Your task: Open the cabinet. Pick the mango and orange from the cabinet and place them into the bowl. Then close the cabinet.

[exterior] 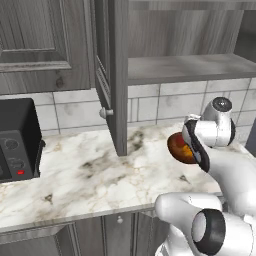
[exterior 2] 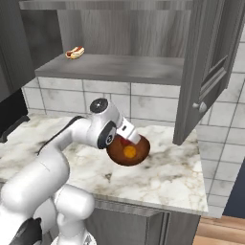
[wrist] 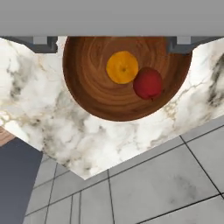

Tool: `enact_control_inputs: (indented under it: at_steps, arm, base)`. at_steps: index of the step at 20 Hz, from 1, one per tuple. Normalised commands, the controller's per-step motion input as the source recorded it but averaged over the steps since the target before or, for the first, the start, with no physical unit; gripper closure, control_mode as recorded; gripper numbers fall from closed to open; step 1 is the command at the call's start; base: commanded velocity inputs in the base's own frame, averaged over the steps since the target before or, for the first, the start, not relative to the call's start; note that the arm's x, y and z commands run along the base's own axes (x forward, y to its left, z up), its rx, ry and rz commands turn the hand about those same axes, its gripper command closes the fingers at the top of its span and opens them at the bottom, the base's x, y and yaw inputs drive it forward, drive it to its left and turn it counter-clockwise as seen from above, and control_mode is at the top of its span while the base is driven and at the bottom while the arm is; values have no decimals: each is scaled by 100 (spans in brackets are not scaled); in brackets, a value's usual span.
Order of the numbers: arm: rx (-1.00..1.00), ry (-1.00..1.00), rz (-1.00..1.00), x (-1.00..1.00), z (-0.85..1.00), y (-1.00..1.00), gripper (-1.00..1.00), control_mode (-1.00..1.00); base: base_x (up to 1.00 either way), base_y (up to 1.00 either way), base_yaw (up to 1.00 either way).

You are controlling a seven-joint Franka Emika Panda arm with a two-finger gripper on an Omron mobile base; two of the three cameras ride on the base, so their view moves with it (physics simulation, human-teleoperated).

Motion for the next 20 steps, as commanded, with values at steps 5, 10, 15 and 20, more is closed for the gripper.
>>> enact_control_inputs:
  at_steps: [5,10,15,20]
  arm:
    - [-6,-25,0,-86,100,18,-100,-100]
    - [-6,-25,0,-97,100,19,-100,-100]
    - [-4,-27,0,-100,100,20,-100,-100]
    - [-6,-19,5,-94,100,53,-100,-100]
  base:
    - [0,0,0]
    - [0,0,0]
    - [0,0,0]
    - [0,0,0]
